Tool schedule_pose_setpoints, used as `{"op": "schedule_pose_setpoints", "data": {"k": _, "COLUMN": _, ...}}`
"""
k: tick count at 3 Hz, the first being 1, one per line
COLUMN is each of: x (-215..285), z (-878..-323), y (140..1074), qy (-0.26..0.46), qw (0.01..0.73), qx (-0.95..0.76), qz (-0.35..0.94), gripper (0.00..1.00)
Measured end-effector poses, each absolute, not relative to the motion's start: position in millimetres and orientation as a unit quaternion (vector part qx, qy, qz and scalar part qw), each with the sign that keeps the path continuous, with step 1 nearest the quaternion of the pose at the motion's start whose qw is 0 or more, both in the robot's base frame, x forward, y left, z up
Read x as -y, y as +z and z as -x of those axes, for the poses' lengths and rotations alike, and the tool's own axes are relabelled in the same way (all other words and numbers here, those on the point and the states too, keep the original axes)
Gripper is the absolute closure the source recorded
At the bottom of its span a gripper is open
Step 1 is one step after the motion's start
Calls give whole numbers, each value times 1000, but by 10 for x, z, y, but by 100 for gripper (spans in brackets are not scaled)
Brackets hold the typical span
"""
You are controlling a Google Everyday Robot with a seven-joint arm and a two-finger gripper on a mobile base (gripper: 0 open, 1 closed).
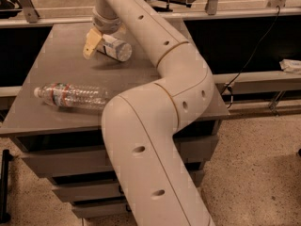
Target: Place blue plastic bottle upright
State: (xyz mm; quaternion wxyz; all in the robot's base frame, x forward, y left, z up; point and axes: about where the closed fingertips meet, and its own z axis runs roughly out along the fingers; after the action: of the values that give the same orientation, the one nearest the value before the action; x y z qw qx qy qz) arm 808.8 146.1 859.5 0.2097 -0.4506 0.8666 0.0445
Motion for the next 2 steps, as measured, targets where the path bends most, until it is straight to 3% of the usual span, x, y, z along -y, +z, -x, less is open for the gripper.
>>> {"op": "schedule_pose_setpoints", "data": {"k": 2, "x": -1523, "z": -8098, "y": 8483, "qy": 54, "qw": 199, "qx": -867, "qz": 454, "gripper": 0}}
